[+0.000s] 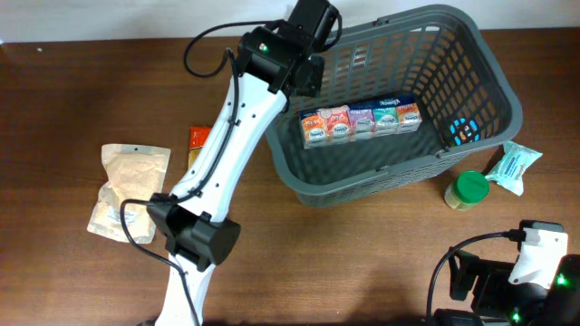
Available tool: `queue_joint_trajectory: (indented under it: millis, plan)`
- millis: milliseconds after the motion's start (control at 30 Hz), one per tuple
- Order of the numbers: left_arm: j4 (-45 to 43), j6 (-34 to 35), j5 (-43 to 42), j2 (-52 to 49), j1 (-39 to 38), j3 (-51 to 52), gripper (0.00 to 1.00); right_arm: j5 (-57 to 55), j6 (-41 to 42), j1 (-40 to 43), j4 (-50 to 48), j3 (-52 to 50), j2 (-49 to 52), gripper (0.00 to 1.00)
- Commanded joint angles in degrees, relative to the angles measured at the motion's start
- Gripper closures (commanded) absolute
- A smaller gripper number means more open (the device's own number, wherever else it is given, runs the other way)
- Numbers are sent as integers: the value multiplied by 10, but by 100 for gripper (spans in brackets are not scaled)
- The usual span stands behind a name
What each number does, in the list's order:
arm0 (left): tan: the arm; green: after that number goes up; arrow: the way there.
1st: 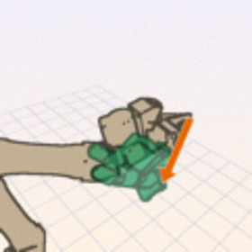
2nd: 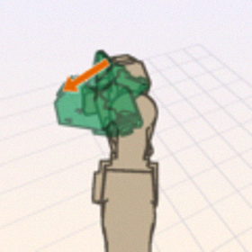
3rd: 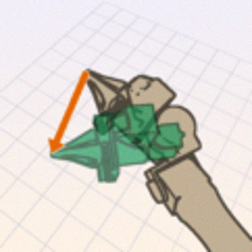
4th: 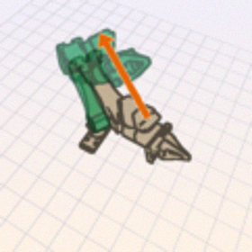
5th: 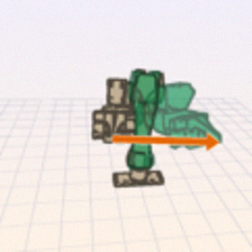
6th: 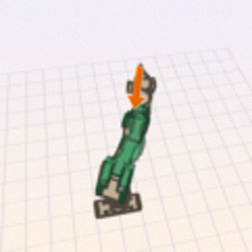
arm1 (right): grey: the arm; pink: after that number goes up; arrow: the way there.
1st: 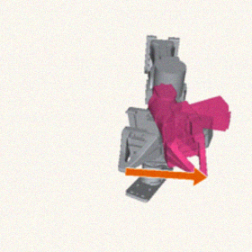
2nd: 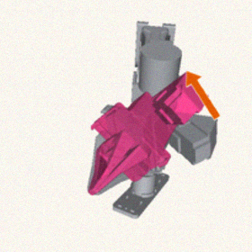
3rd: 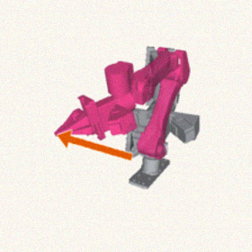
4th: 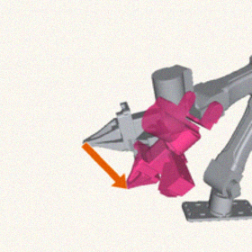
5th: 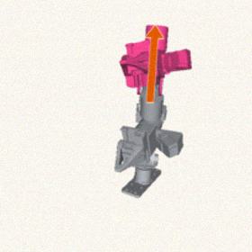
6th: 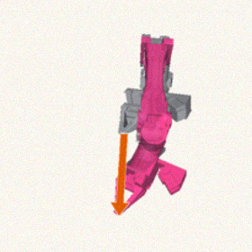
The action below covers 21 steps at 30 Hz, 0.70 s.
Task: Pack container
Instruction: 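Carry the Kleenex multipack over the basket and drop it inside, then withdraw the left gripper from the basket toward the beige pouch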
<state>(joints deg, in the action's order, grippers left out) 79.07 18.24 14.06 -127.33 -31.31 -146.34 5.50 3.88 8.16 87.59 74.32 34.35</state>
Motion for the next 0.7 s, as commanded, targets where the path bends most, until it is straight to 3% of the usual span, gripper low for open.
queue_joint_trajectory:
  millis: [0, 233, 400, 667]
  plan:
    - [-1, -14, 26, -16, 27, 1, 98, 3, -4, -3, -1, -1, 2, 1]
    - [-20, -62, 15, -26, 61, 1, 98, 3, -4, -3, -1, -1, 2, 1]
    - [-43, -116, 86, -31, 75, 1, 98, 3, -4, -3, -1, -1, 2, 1]
    - [-49, -130, 89, -31, 113, 1, 98, 3, -4, -3, -1, -1, 2, 1]
